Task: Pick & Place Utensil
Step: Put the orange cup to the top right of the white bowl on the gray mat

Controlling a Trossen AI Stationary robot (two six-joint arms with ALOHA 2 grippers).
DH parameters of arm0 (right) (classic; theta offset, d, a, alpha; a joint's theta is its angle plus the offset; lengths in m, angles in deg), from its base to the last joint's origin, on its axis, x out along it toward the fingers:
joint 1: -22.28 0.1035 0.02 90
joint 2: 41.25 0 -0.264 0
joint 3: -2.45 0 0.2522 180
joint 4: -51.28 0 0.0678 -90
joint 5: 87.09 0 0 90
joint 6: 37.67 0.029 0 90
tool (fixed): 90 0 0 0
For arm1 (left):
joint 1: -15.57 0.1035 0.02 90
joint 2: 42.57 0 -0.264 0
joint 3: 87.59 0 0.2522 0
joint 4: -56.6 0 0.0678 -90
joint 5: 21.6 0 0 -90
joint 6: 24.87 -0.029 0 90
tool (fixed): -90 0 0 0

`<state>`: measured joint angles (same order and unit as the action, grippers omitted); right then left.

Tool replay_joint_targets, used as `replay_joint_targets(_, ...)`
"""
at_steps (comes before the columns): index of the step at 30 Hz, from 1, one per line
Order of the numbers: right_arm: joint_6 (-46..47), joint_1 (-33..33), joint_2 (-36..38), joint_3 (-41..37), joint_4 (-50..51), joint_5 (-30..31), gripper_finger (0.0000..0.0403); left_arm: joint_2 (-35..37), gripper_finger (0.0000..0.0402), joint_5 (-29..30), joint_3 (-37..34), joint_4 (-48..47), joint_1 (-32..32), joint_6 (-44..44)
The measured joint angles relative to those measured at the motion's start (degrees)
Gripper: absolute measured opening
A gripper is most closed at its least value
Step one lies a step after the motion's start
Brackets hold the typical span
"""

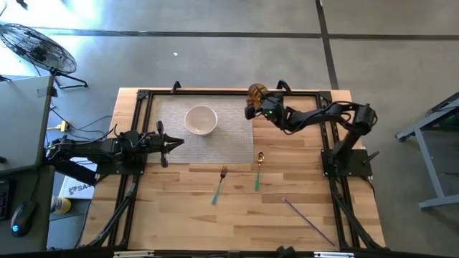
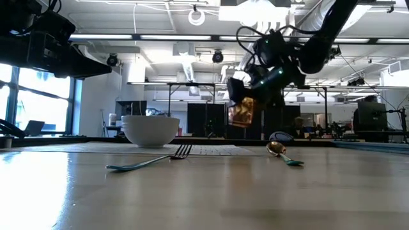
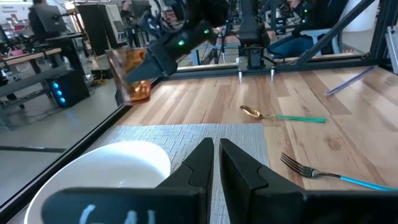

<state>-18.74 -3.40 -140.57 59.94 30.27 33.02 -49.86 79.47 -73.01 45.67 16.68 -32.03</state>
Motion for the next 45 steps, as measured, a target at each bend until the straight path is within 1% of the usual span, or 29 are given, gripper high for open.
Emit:
replay_joint_targets(4,-3.09,0.73,-5.77,5.91,0.16,-2.28,0.0378,0.0,0.0024,0.02,-0.01,-0.01,0.0,0.0)
replay_joint_targets(9,-4.86,0.59,-14.49,14.8,0.58,-2.05,0.0378,0.01,0.0024,0.0,0.0,0.0,0.0,0.0)
replay_joint_targets(12,-5.99,0.16,-18.1,19.41,4.54,-1.06,0.0378,0.0,0.0024,0.0,-0.02,0.0,0.0,0.0)
replay_joint_targets(15,-6.6,0.13,-19.54,22.38,9.03,-0.38,0.0378,0.02,0.0024,-0.02,0.0,0.0,0.0,0.0)
replay_joint_targets(19,-6.84,0.18,-19.57,23.06,10.09,-0.55,0.0378,0.02,0.0024,0.0,-0.01,0.0,0.0,0.0)
replay_joint_targets(22,-4.73,0.18,-19.61,23.04,11.9,-1.99,0.0378,0.02,0.0024,0.0,-0.02,0.0,0.0,0.0)
replay_joint_targets(28,-3.66,0.18,-19.62,22.97,14.43,-1.43,0.0379,0.0,0.0024,0.0,0.0,0.0,0.0,0.0)
replay_joint_targets(34,0.14,-0.3,-19.62,22.97,14.83,-2.2,0.0395,0.0,0.0024,0.02,-0.01,0.0,0.0,0.0)
replay_joint_targets(38,2.11,-0.67,-19.62,22.97,15.89,-3.46,0.0396,0.0,0.0024,0.02,-0.02,0.0,0.0,0.0)
replay_joint_targets(41,2.29,-0.67,-19.45,22.97,16.73,-3.26,0.0398,0.0,0.0024,0.02,-0.01,0.0,0.0,0.0)
replay_joint_targets(45,3.34,-0.6,-18.16,22.97,20.09,-3.44,0.0397,0.0,0.0024,0.02,-0.01,-0.01,-0.01,0.0)
